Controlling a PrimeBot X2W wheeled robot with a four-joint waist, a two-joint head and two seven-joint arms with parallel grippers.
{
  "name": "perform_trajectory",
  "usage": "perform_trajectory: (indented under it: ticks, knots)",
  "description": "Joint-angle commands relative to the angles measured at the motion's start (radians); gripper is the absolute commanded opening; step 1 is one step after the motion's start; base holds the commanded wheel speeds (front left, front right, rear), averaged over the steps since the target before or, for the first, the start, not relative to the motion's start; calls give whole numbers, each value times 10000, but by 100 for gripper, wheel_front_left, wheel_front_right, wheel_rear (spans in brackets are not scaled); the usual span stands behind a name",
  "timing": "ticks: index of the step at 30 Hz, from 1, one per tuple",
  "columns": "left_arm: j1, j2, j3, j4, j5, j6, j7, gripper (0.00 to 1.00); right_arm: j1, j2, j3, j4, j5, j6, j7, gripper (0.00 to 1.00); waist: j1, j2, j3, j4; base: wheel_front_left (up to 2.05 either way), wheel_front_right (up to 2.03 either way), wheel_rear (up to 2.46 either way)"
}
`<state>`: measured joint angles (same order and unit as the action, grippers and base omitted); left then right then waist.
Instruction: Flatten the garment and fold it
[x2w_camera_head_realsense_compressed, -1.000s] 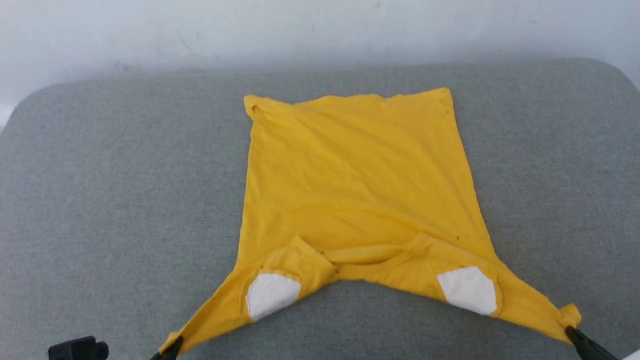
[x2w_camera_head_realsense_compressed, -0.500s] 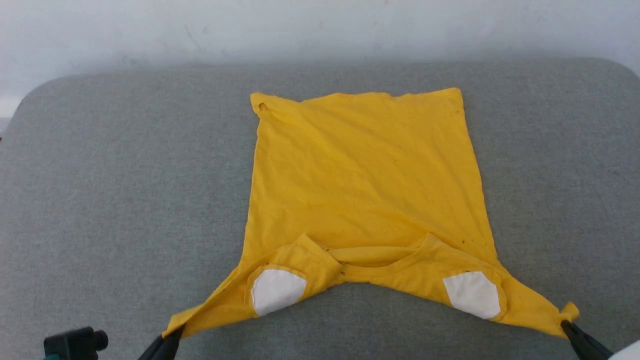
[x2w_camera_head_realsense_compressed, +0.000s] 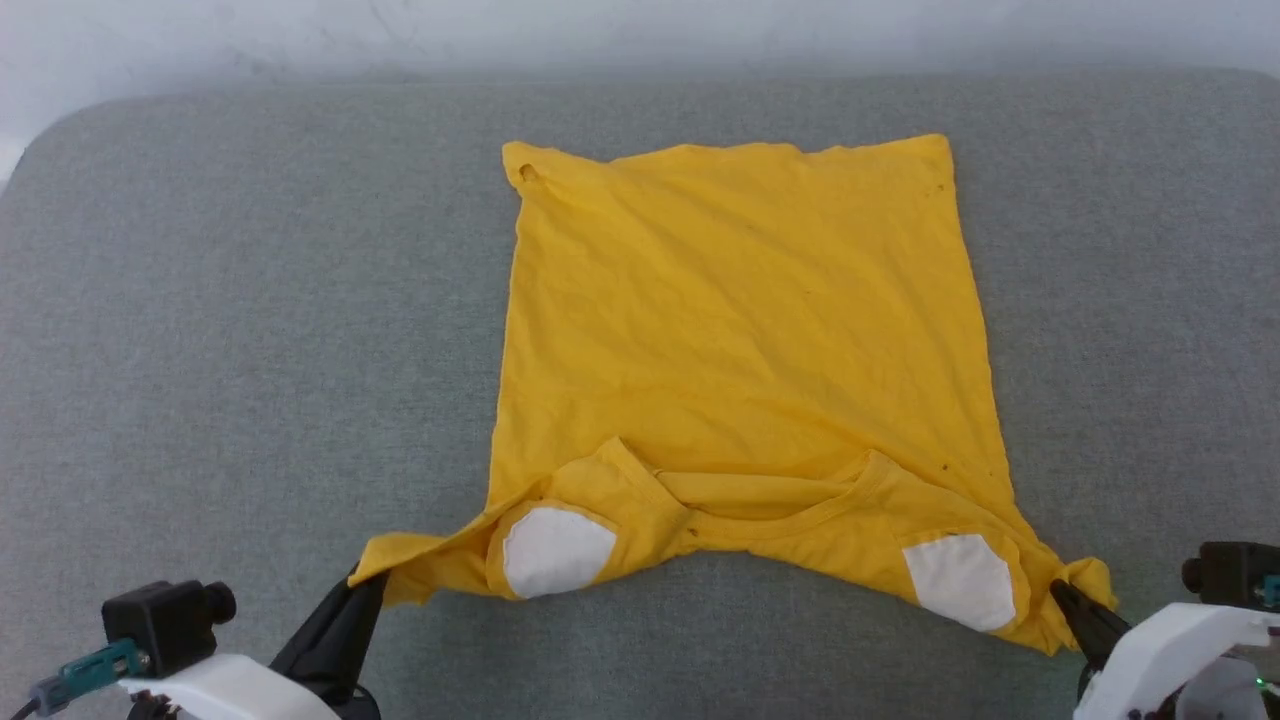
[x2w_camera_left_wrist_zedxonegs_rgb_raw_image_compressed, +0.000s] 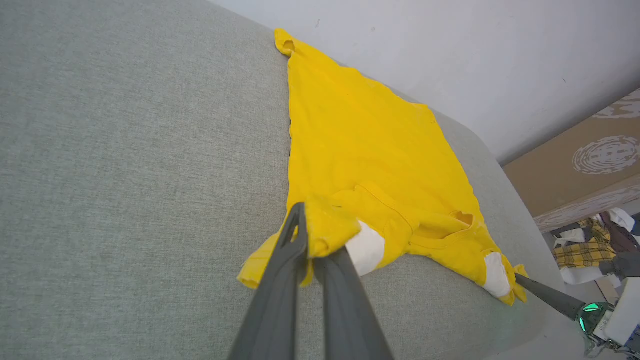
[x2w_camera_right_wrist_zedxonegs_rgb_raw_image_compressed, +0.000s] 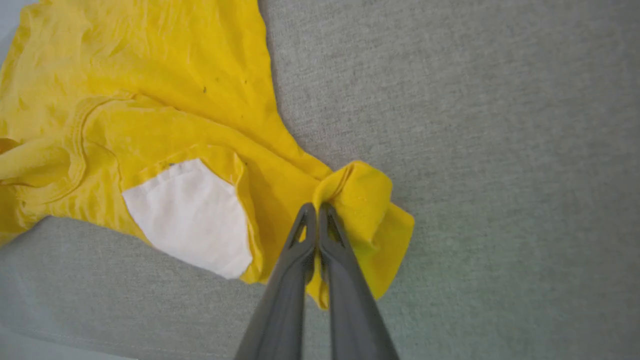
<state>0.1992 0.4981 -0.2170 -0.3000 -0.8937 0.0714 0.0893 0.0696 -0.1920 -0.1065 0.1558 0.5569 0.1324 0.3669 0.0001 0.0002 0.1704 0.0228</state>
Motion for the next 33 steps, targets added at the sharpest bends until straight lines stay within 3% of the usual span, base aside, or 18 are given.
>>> perform_trajectory:
  ticks: [1, 7, 15, 18, 23, 33]
  knots:
    - [-149, -32, -14, -17, 69, -54, 21, 0, -146, -61, 62, 51, -69, -17, -72, 97, -1, -2, 9, -2, 0, 0, 0]
    - [-279, -12, -103, -105, 219, -68, -18, 0, -103, -554, 376, -131, 187, -17, -342, 100, -1, -2, 48, -66, 0, 0, 0]
    - [-497, -30, -228, -512, 616, -75, -273, 0, -266, -1009, -1207, -1999, -127, -17, -310, 100, -1, -2, 459, -163, 0, 0, 0]
    - [-683, 6, -300, -700, 846, -90, -338, 0, -1115, -1113, -1647, -2479, -560, -17, -118, 100, -1, -2, 749, -162, 0, 0, 0]
    - [-1167, 66, -450, -1039, 1214, -156, -364, 0, -3154, -1432, -1348, -2780, -878, -17, 752, 100, -1, -2, 1359, -52, 0, 0, 0]
    - [-2157, -32, -807, -1240, 1524, -383, -298, 0, -7447, -1779, -625, -1616, -1700, -17, 2354, 100, -1, -2, 2751, 432, 0, 0, 0]
